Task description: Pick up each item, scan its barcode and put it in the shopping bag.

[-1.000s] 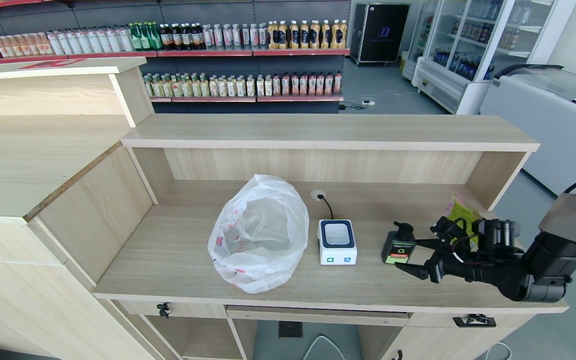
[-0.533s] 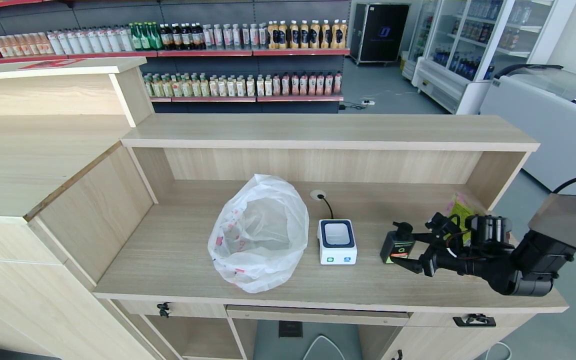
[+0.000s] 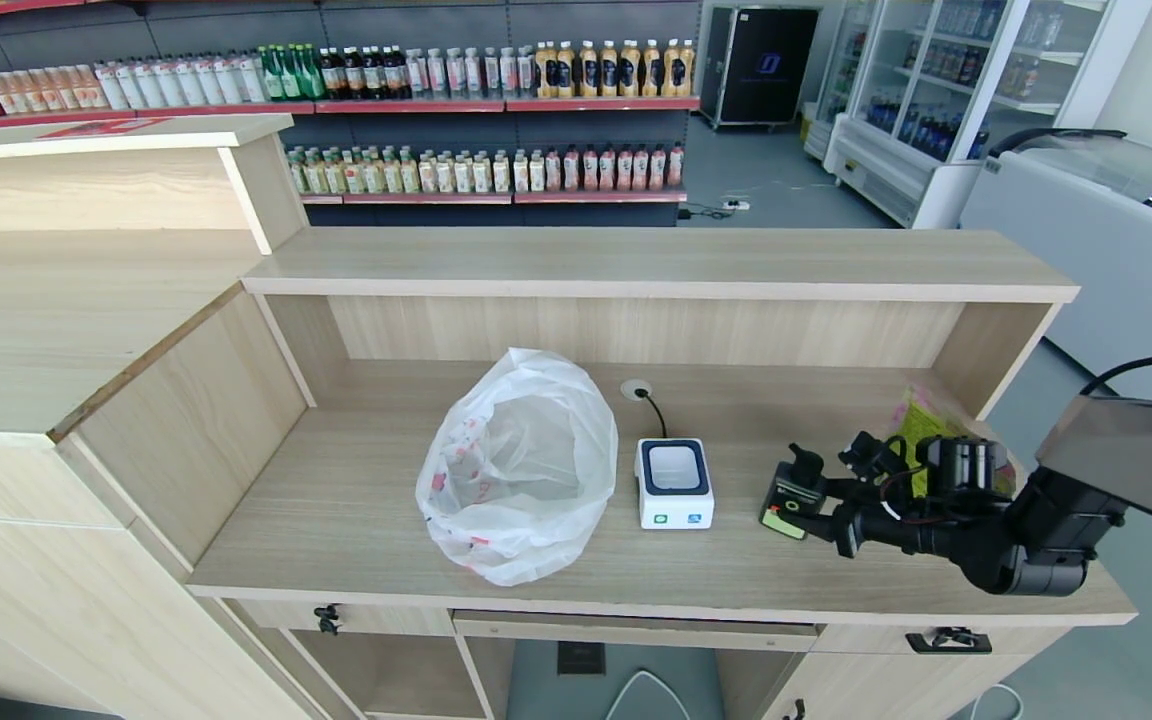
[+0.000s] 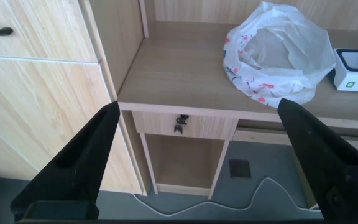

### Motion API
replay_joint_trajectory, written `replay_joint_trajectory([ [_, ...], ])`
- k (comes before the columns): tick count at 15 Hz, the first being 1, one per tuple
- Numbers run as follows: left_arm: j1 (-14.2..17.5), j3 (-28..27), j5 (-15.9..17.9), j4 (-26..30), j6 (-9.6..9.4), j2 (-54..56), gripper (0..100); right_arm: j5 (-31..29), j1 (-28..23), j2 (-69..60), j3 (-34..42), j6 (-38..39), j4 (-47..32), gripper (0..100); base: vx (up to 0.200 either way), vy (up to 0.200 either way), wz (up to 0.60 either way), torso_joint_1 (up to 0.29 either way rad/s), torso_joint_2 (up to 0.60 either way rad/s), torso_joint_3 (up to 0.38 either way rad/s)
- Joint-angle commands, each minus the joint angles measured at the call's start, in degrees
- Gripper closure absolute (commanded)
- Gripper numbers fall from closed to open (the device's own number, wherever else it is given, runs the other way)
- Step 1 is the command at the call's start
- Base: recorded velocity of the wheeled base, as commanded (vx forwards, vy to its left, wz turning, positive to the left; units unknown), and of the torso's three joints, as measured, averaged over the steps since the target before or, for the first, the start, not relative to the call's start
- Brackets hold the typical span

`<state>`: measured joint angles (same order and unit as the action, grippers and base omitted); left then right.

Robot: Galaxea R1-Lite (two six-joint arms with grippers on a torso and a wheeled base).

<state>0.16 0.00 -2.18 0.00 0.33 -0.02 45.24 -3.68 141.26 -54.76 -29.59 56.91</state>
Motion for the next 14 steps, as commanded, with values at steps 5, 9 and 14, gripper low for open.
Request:
replay_joint_trajectory([
  [5,0.0,0.0,0.0,0.0,0.02,0.0,0,0.0,0.1,-2.8,2.8,-2.5,1.5,100,0.0,0.0,0.0,0.0,0.0,0.0],
  [9,0.0,0.0,0.0,0.0,0.02,0.0,0,1.6,1.9,-18.4,8.8,-10.7,-0.7,100,0.0,0.0,0.0,0.0,0.0,0.0],
  [14,0.0,0.0,0.0,0.0,0.02,0.0,0,-3.7,12.4,-45.6,15.2,-34.0,-4.6,100,0.0,0.0,0.0,0.0,0.0,0.0],
])
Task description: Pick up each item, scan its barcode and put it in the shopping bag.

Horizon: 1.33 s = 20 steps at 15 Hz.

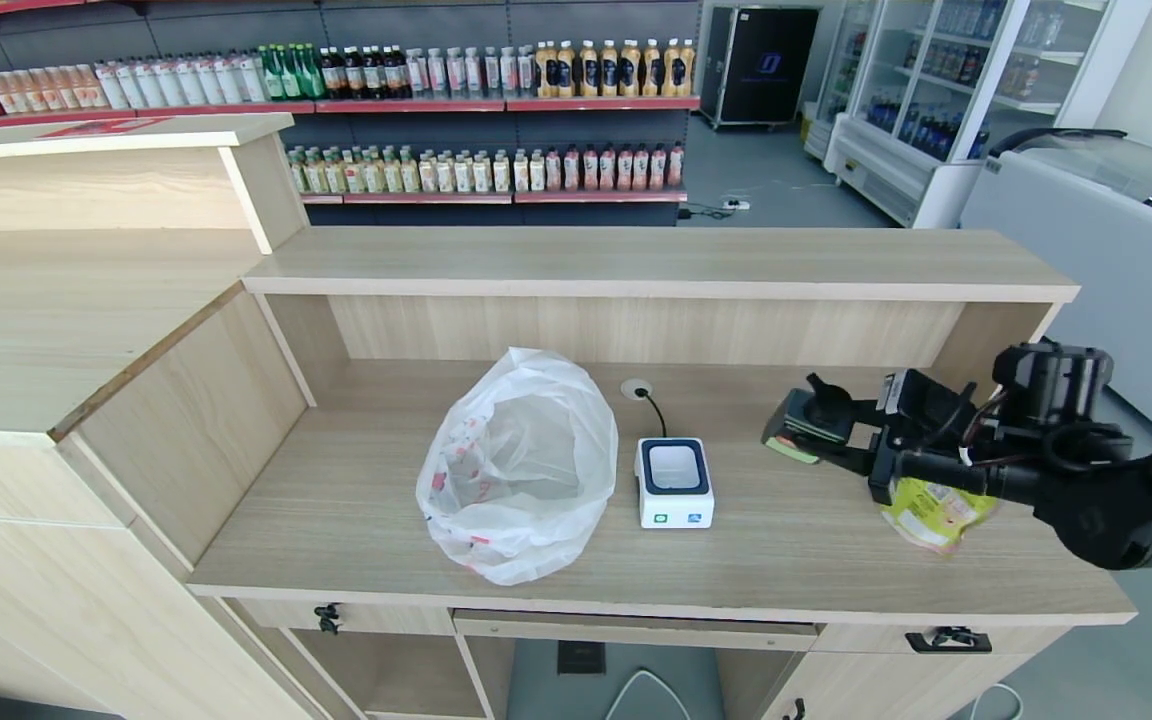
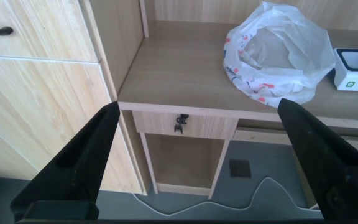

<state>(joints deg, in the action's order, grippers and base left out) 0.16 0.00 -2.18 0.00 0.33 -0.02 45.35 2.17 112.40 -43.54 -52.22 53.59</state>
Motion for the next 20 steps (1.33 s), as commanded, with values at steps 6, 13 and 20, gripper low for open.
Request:
replay_joint_trajectory([
  [6,0.0,0.0,0.0,0.0,0.02,0.0,0,-7.3,14.7,-32.9,14.7,-47.8,-1.5,100,0.0,0.0,0.0,0.0,0.0,0.0],
  [13,0.0,0.0,0.0,0.0,0.02,0.0,0,-5.3,15.6,-45.2,21.8,-76.8,-3.1,100,0.0,0.0,0.0,0.0,0.0,0.0],
  [20,0.0,0.0,0.0,0.0,0.02,0.0,0,-5.5,29.2,-46.8,19.6,-86.3,-2.7,100,0.0,0.0,0.0,0.0,0.0,0.0],
])
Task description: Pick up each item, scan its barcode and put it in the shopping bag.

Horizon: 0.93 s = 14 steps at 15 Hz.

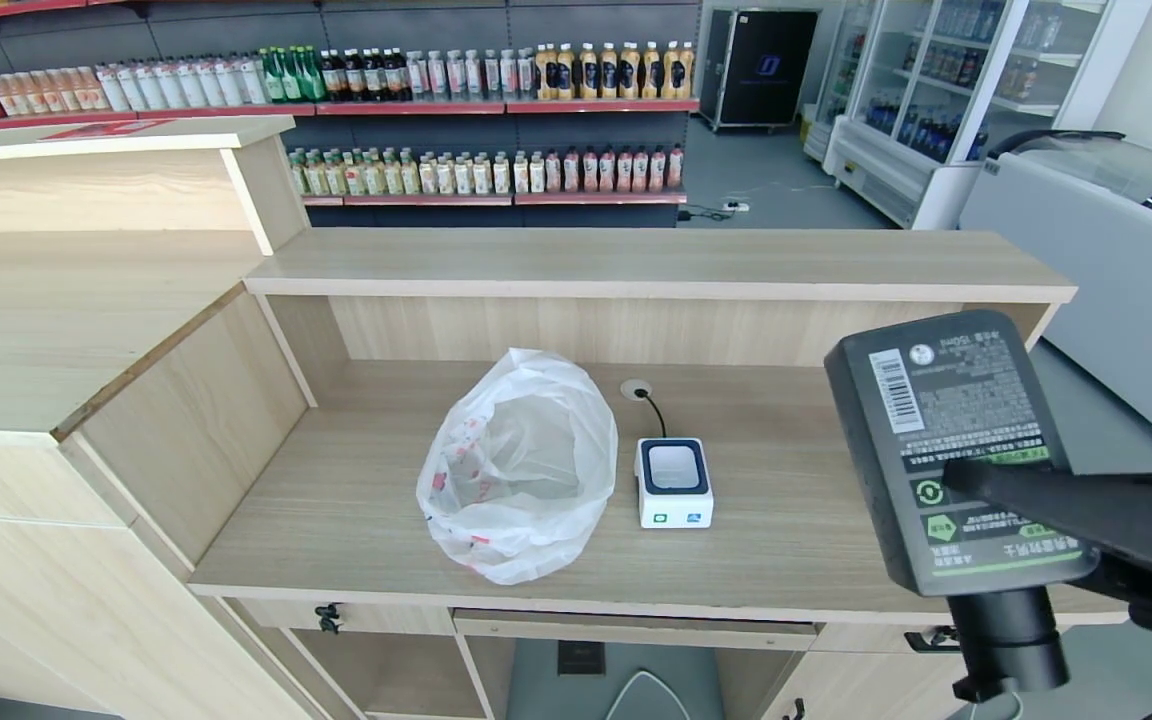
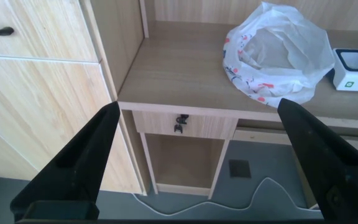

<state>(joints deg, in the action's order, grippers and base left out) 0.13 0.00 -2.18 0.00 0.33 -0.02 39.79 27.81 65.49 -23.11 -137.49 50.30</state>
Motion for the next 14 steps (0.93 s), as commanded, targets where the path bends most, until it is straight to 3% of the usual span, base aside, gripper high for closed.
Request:
replay_joint_trajectory([
  [1,0.0,0.0,0.0,0.0,0.02,0.0,0,0.0,6.8,0.5,-0.7,-1.9,2.3,100,0.0,0.0,0.0,0.0,0.0,0.0],
  [5,0.0,0.0,0.0,0.0,0.02,0.0,0,0.0,11.0,-0.7,-0.5,-6.3,5.7,100,0.0,0.0,0.0,0.0,0.0,0.0],
  [14,0.0,0.0,0.0,0.0,0.02,0.0,0,1.1,11.0,-8.2,1.7,-8.2,5.1,100,0.0,0.0,0.0,0.0,0.0,0.0],
])
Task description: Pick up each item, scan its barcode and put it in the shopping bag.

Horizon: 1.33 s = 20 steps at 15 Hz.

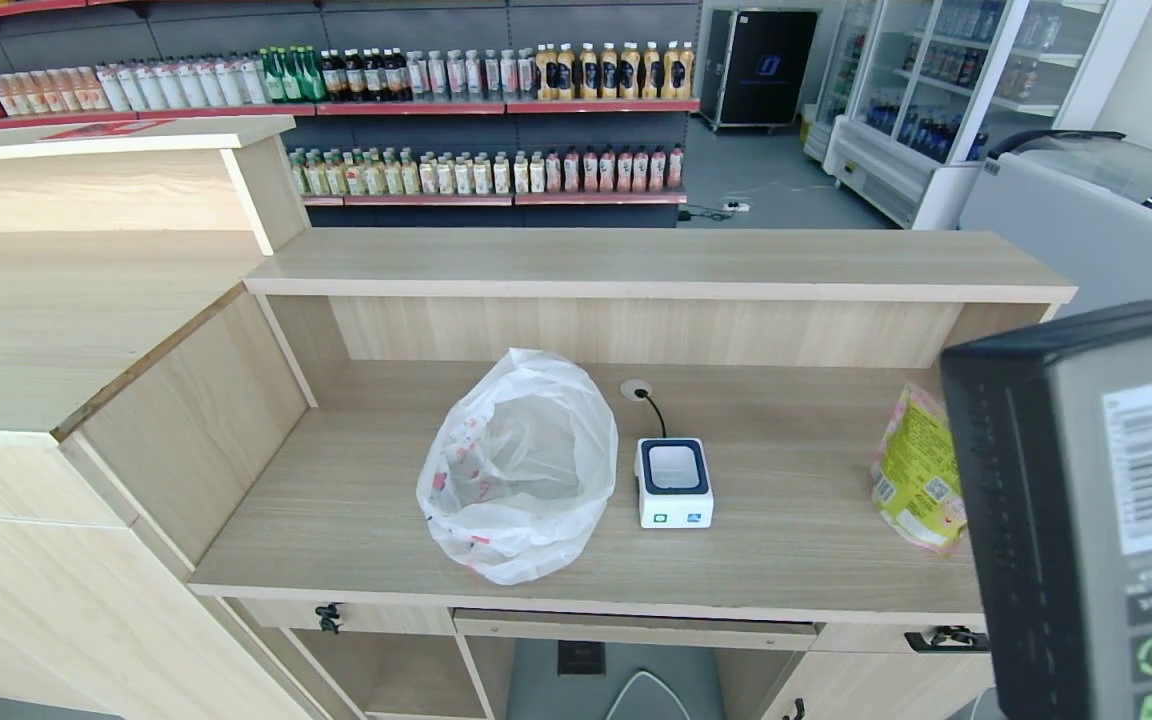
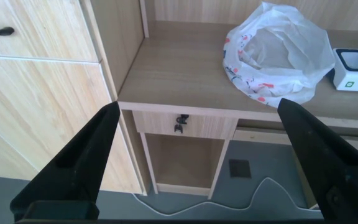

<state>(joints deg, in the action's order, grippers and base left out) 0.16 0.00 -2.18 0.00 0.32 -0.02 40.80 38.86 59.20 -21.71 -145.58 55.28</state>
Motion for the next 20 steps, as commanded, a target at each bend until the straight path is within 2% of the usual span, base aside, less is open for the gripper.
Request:
replay_joint_trajectory([
  [1,0.0,0.0,0.0,0.0,0.03,0.0,0,0.1,-0.2,-3.3,0.7,-0.4,-1.1,100,0.0,0.0,0.0,0.0,0.0,0.0],
  [3,0.0,0.0,0.0,0.0,0.03,0.0,0,0.2,-0.2,-3.9,0.7,-0.8,-4.0,100,0.0,0.0,0.0,0.0,0.0,0.0],
  [14,0.0,0.0,0.0,0.0,0.03,0.0,0,-0.6,-0.8,-5.3,0.4,-0.3,-4.7,100,0.0,0.0,0.0,0.0,0.0,0.0],
  [16,0.0,0.0,0.0,0.0,0.03,0.0,0,-6.3,-1.0,-5.3,-0.7,4.9,-4.6,100,0.0,0.0,0.0,0.0,0.0,0.0],
  [20,0.0,0.0,0.0,0.0,0.03,0.0,0,-37.3,-2.2,-6.2,-1.0,36.2,-7.1,100,0.0,0.0,0.0,0.0,0.0,0.0],
])
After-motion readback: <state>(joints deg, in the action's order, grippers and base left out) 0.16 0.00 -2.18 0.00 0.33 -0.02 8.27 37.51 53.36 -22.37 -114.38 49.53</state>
